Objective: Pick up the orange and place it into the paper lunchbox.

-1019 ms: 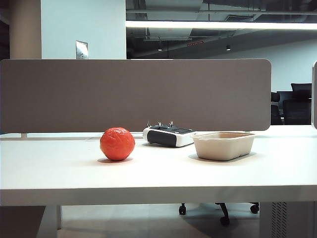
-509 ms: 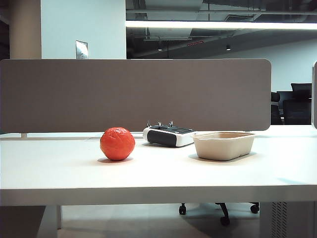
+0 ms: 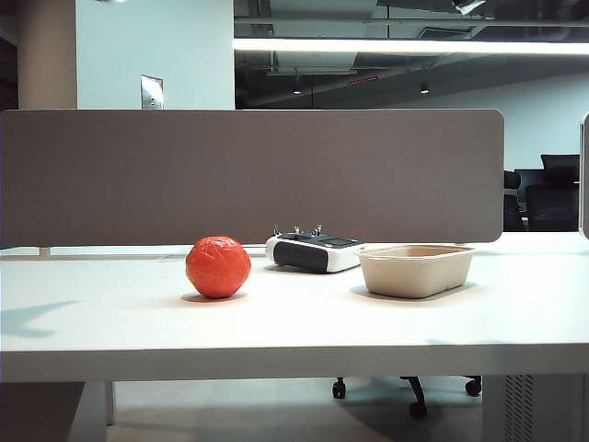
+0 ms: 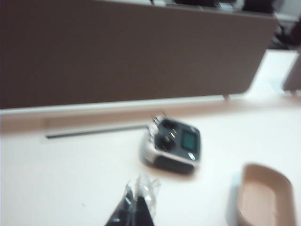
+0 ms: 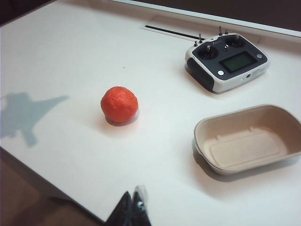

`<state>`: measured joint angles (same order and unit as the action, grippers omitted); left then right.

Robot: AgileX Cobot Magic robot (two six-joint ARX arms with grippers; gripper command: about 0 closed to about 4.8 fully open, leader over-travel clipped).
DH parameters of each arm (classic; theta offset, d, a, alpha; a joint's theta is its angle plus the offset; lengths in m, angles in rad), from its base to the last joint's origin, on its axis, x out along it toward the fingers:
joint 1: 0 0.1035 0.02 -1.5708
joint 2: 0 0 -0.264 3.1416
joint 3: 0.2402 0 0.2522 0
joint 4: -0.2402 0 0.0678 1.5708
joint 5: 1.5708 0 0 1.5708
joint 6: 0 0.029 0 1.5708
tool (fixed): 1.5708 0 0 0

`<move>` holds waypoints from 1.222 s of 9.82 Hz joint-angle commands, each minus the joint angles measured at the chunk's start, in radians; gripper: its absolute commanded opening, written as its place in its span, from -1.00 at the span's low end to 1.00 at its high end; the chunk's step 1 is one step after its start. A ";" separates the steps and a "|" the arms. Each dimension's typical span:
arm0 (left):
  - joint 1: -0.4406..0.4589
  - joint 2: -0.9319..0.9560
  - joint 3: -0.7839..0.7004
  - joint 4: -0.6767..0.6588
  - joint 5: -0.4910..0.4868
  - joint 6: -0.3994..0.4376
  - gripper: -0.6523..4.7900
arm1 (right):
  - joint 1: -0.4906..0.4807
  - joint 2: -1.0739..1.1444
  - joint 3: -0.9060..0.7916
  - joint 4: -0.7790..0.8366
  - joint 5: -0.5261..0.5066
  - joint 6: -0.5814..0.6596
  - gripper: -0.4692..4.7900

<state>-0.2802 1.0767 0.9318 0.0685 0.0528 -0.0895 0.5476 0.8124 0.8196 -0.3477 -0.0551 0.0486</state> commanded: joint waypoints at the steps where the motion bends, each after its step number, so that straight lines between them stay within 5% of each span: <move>1: -0.026 0.104 0.000 0.047 0.142 0.011 -0.22 | 0.000 -0.002 0.013 -0.015 0.034 0.003 -0.84; 2: -0.025 0.167 0.000 0.097 0.153 0.013 1.00 | 0.000 -0.001 0.013 -0.015 0.034 0.003 -0.84; 5: -0.026 0.297 0.000 0.135 0.251 0.035 1.00 | 0.000 -0.006 0.013 -0.013 0.034 0.004 -0.84; 12: -0.026 0.695 0.000 0.465 0.248 0.056 1.00 | 0.000 -0.007 0.013 -0.015 0.034 0.004 -0.84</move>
<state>-0.3046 1.7561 0.9302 0.4881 0.2962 -0.0380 0.5472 0.8097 0.8272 -0.3763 -0.0216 0.0486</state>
